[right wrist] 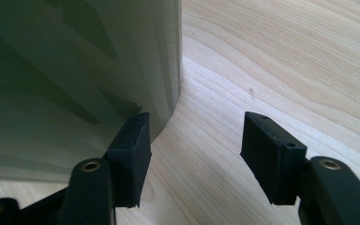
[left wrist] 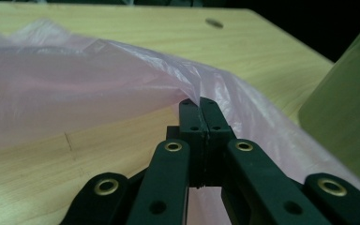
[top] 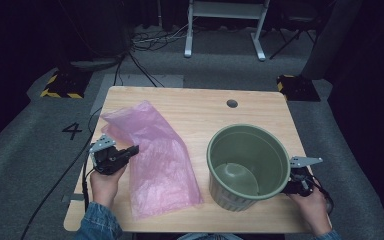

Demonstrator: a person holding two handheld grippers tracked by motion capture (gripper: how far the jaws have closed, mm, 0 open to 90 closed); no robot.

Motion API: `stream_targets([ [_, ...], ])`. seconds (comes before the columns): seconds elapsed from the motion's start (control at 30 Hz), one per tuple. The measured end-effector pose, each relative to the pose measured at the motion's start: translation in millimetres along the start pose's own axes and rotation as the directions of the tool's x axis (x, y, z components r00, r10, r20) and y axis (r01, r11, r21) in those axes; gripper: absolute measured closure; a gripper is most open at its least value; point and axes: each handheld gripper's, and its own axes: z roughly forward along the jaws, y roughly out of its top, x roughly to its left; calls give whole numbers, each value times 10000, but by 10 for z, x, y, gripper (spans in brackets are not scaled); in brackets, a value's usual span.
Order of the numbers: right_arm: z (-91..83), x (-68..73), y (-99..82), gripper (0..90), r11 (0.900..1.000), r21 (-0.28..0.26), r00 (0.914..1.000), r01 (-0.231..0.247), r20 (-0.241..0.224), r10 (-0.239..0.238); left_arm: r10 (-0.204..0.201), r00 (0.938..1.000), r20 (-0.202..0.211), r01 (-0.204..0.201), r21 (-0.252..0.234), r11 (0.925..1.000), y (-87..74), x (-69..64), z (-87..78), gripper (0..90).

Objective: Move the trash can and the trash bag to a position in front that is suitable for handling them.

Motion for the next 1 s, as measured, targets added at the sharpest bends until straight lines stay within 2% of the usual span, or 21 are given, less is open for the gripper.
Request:
stream_targets([
  [0.13, 76, 31, 42, 424, 9999, 70, 9999, -75, -141, 76, -142, 9998, 124, 147, -412, 9990, -6, 6, -148, 896],
  [0.33, 220, 121, 161, 424, 9999, 79, 9991, 134, -414, -130, -90, 9999, 131, 101, -903, 9959, 11, -2, -320, 895],
  [0.53, 444, 240, 319, 424, 9988, 33, 9947, 489, -902, -484, 78, 9998, 165, -59, -1122, 9937, 61, -66, -419, 895],
  [0.7, 537, 281, 363, 424, 9982, -41, 9925, 594, -1071, -595, 359, 9993, 120, -340, -1328, 9906, 152, -117, -508, 895],
  [0.8, 523, 260, 334, 424, 9979, -58, 9947, 641, -802, -644, 502, 9986, 155, -475, -1437, 9885, 226, -143, -560, 895],
  [0.83, 499, 261, 307, 417, 9967, 161, 9961, 799, -391, -792, 570, 9982, 162, -541, -1464, 9877, 254, -155, -576, 895],
  [1.0, 481, 285, 251, 410, 9916, 532, 9930, 1175, 60, -1180, 1060, 9942, 164, -1021, -1580, 9821, 427, -238, -666, 895],
])
